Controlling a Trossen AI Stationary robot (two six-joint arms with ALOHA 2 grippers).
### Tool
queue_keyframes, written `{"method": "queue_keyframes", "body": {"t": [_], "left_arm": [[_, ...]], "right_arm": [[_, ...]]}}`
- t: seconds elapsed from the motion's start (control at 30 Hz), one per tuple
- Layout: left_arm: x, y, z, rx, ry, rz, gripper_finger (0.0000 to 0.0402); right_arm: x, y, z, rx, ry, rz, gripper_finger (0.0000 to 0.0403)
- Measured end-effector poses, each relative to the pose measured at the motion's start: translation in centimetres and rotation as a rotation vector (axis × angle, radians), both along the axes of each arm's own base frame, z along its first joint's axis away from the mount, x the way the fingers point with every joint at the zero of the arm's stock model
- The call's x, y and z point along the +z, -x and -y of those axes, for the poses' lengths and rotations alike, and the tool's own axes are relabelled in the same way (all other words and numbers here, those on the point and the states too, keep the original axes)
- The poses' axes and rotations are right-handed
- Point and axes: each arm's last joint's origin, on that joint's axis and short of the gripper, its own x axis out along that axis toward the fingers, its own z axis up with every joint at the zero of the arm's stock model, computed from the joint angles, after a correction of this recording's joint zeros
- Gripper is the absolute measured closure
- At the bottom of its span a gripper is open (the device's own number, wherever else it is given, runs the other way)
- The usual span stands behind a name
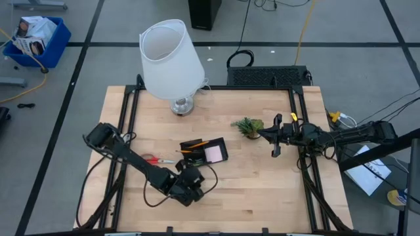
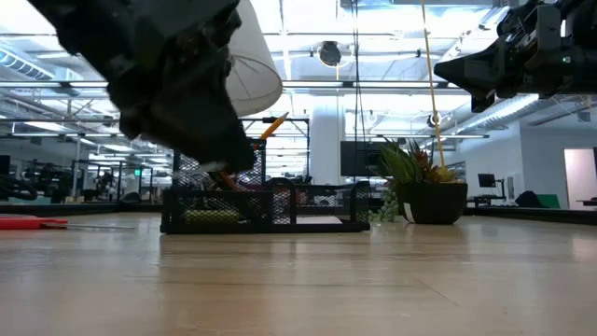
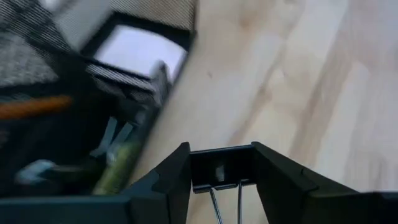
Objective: Pick and place office supplies into organizer
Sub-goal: Put the black binder clip into the black desk organizer
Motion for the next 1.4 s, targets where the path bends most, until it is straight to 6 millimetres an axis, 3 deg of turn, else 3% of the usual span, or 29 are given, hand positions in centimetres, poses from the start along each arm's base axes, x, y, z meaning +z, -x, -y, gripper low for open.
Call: {"method": "queue_keyframes", "body": {"t": [0.17,0.33,0.53,0.73,1.0,1.4], "left_arm": [[1.6,-0.3,-1.7,0.079,-0.005,0.042,0.0231],[1.2,-0.6,-4.1,0.233,0.096,-0.006,0.0246],[1.0,-1.4,-6.2,0.274,0.193,-0.057,0.0238],[1.0,-1.5,-6.5,0.307,0.238,-0.054,0.0209],[1.0,-1.6,-7.0,0.349,0.272,-0.056,0.0203],[1.3,-1.2,-4.3,0.206,0.177,-0.007,0.0201]], "right_arm": [[0.0,0.0,0.0,0.000,0.000,-0.001,0.0403],[0.0,0.0,0.0,0.000,0.000,-0.002,0.0403],[0.0,0.0,0.0,0.000,0.000,-0.002,0.0403],[0.0,0.0,0.0,0.000,0.000,-0.001,0.0403],[0.0,0.0,0.0,0.000,0.000,-0.002,0.0403],[0.0,0.0,0.0,0.000,0.000,-0.002,0.0403]]}}
